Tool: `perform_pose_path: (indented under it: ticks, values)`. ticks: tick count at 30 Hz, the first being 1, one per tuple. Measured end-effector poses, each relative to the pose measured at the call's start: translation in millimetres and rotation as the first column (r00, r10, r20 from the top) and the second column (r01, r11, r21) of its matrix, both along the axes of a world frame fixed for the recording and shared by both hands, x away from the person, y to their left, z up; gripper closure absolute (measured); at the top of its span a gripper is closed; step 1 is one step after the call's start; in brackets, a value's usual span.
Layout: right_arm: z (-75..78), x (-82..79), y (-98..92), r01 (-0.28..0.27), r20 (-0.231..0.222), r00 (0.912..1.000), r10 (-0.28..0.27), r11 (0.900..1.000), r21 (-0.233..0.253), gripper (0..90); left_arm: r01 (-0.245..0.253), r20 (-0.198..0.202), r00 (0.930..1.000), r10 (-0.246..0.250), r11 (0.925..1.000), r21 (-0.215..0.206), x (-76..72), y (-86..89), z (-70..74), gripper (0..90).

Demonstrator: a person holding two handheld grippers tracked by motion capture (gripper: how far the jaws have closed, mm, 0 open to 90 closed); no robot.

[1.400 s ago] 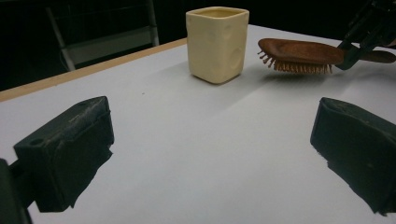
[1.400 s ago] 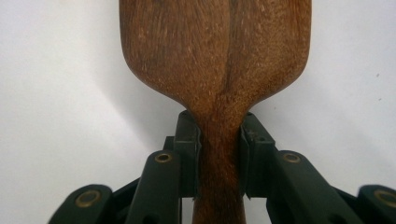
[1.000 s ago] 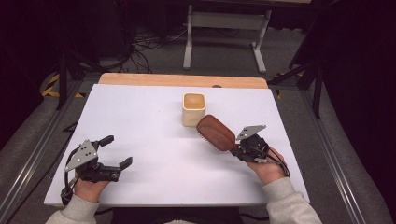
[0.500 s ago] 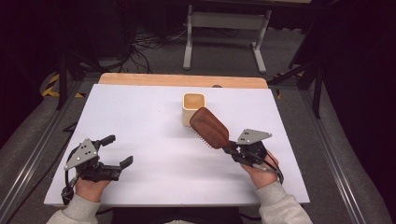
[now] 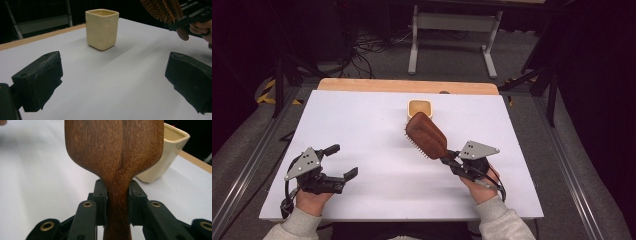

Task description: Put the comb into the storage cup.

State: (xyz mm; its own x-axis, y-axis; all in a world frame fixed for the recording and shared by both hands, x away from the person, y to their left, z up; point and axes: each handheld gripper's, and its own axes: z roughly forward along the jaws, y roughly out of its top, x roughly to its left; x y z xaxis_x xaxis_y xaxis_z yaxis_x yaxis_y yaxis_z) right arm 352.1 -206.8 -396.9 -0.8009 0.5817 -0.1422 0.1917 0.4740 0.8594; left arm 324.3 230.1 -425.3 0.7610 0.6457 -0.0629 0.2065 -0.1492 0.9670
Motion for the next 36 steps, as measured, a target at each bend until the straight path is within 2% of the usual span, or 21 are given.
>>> perform_pose_path:
  ticks: [4, 6, 10, 16, 21, 29, 33, 36]
  values:
    - [-1.3, -1.5, 7.8, -0.018, 0.018, 0.9997, 0.018, 1.000, 0.018, 72.8, 0.003, -0.002, 1.0000, -0.003, 1.0000, -0.003, 0.8, -0.9, 0.8, 0.5]
    - [-2.1, -2.2, 11.3, -0.025, 0.024, 0.9994, 0.024, 0.999, 0.025, 72.8, 0.010, -0.005, 0.9999, -0.010, 0.9996, -0.027, 2.0, -2.1, 0.5, 0.5]
    - [-5.0, -4.2, 18.8, -0.037, 0.042, 0.9985, 0.036, 0.999, 0.035, 72.8, 0.011, 0.000, 0.9999, -0.011, 0.9999, -0.009, 2.6, -5.9, 2.4, 0.4]
    - [-8.4, -5.0, 23.5, -0.042, 0.052, 0.9978, 0.040, 0.999, 0.034, 72.8, 0.033, -0.022, 0.9992, -0.034, 0.9992, -0.022, 5.3, -14.0, 7.7, 0.4]
    - [-12.1, -4.6, 28.4, -0.046, 0.049, 0.9978, 0.045, 0.999, 0.024, 72.8, 0.050, -0.036, 0.9981, -0.051, 0.9983, -0.030, 10.9, -25.6, 14.7, 0.3]
    - [-14.2, -4.5, 31.1, -0.046, 0.054, 0.9975, 0.045, 0.999, 0.016, 72.8, 0.082, -0.030, 0.9960, -0.084, 0.9958, -0.041, 17.4, -50.5, 25.7, 0.2]
    - [-14.3, -4.7, 31.1, -0.045, 0.056, 0.9975, 0.044, 0.999, 0.013, 72.8, 0.092, -0.039, 0.9948, -0.095, 0.9938, -0.061, 20.8, -60.8, 31.4, 0.2]
    - [-14.1, -4.7, 30.8, -0.045, 0.056, 0.9975, 0.044, 0.999, 0.013, 72.8, 0.105, -0.035, 0.9936, -0.107, 0.9929, -0.055, 23.5, -71.1, 36.9, 0.2]
